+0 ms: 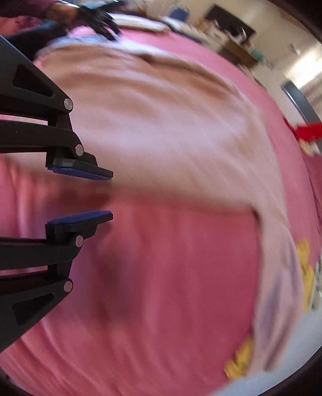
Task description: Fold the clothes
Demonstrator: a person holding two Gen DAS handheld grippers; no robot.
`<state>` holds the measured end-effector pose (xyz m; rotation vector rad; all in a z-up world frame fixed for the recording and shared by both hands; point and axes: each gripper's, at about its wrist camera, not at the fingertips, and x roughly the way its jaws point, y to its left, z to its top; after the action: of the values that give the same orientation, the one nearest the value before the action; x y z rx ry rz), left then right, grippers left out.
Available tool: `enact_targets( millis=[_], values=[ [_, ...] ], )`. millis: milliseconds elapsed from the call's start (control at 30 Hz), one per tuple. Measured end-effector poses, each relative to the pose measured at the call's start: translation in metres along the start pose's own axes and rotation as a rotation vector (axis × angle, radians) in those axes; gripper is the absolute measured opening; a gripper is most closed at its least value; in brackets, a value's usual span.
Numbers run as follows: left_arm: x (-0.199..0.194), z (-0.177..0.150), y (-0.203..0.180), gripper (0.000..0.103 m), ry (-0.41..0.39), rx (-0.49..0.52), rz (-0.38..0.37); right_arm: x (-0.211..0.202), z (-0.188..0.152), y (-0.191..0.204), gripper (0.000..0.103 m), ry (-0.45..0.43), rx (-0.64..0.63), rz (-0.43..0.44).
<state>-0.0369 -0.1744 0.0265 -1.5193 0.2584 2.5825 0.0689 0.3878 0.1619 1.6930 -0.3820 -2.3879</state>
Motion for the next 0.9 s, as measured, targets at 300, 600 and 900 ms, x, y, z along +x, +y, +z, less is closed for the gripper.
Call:
enact_targets(
  millis=[300, 600, 900],
  values=[
    [-0.008, -0.018, 0.018, 0.079, 0.030, 0.039, -0.140, 0.011, -0.034, 0.047, 0.028, -0.005, -0.008, -0.071],
    [0.004, -0.027, 0.004, 0.080, 0.110, 0.158, -0.250, 0.013, -0.029, 0.028, 0.028, 0.020, 0.075, -0.061],
    [-0.018, -0.004, 0.033, 0.005, 0.101, 0.028, -0.388, 0.016, -0.017, 0.017, 0.028, 0.025, 0.087, -0.071]
  ],
)
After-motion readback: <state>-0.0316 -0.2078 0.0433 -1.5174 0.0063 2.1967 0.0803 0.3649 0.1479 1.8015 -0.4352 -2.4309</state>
